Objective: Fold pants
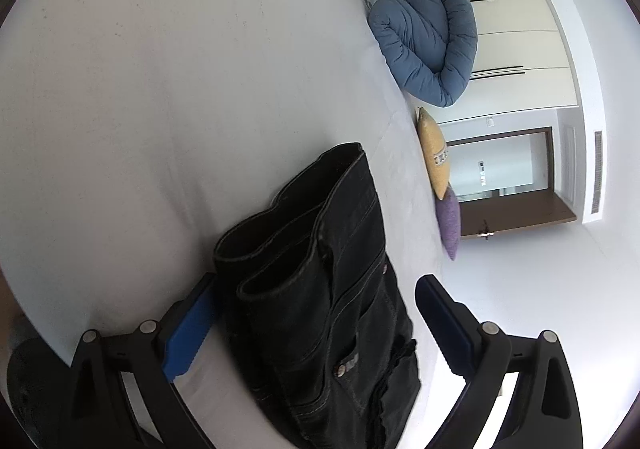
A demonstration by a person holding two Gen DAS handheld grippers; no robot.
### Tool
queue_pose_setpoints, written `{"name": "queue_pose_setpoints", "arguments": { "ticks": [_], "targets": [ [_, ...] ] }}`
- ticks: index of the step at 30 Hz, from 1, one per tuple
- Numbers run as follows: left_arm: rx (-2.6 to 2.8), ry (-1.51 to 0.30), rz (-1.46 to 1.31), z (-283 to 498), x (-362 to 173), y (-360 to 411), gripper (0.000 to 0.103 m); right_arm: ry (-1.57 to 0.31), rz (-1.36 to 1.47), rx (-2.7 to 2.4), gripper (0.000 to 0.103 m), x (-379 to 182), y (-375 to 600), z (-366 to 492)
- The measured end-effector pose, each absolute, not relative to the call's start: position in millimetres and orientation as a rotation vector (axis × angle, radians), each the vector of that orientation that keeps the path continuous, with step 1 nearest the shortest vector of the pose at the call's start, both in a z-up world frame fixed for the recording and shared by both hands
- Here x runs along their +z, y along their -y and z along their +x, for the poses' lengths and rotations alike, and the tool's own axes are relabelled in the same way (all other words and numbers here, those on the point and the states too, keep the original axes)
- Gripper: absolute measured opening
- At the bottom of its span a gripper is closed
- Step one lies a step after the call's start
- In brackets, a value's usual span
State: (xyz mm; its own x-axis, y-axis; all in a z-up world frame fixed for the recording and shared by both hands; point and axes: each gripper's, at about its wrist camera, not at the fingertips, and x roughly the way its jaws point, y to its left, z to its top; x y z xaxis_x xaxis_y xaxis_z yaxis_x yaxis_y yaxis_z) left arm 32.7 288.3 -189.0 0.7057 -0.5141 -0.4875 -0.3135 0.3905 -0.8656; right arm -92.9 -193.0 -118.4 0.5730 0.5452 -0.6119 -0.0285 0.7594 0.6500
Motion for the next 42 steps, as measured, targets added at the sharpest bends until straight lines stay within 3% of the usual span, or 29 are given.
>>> {"name": "queue_pose_setpoints", "arguments": {
  "ticks": [1, 2, 3, 5, 6, 12, 21, 28, 32, 34, 42],
  "targets": [
    [-0.161, -0.833, -1.215, 36, -189, -290, 0.096, -0.909, 0.638, 0.364, 0.032, -119, 193, -93],
    [-0.172, -0.838, -1.225, 38, -190, -291, 0.087, -0.909, 0.64, 0.365, 0.032, -119, 193, -93],
    [-0.183, -0.848, -1.235, 41, -190, -292, 0.07, -0.91, 0.642, 0.365, 0.032, -119, 194, -93],
    [-0.216, -0.876, -1.277, 47, -197, -292, 0.047, -0.915, 0.661, 0.366, 0.032, -119, 195, -92],
    [-0.223, -0.884, -1.295, 48, -201, -291, 0.041, -0.918, 0.669, 0.368, 0.032, -119, 196, -91],
    [-0.22, -0.862, -1.278, 43, -200, -288, 0.023, -0.968, 0.731, 0.354, 0.034, -105, 200, -82],
    [-0.196, -0.827, -1.23, 40, -190, -281, 0.017, -0.966, 0.674, 0.61, 0.034, -43, 123, 14],
    [-0.21, -0.832, -1.195, 40, -183, -279, 0.017, -1.236, 0.708, 0.636, 0.034, -100, 61, 110],
    [-0.215, -0.836, -1.158, 43, -177, -277, 0.017, -1.312, 0.764, 0.555, 0.016, -136, 75, 122],
    [-0.221, -0.83, -1.147, 44, -172, -274, 0.017, -1.313, 0.76, 0.521, 0.0, -142, 78, 120],
    [-0.247, -0.808, -0.998, 46, -130, -249, 0.016, -1.241, 0.789, 0.505, 0.0, -152, 85, 110]
  ]
}}
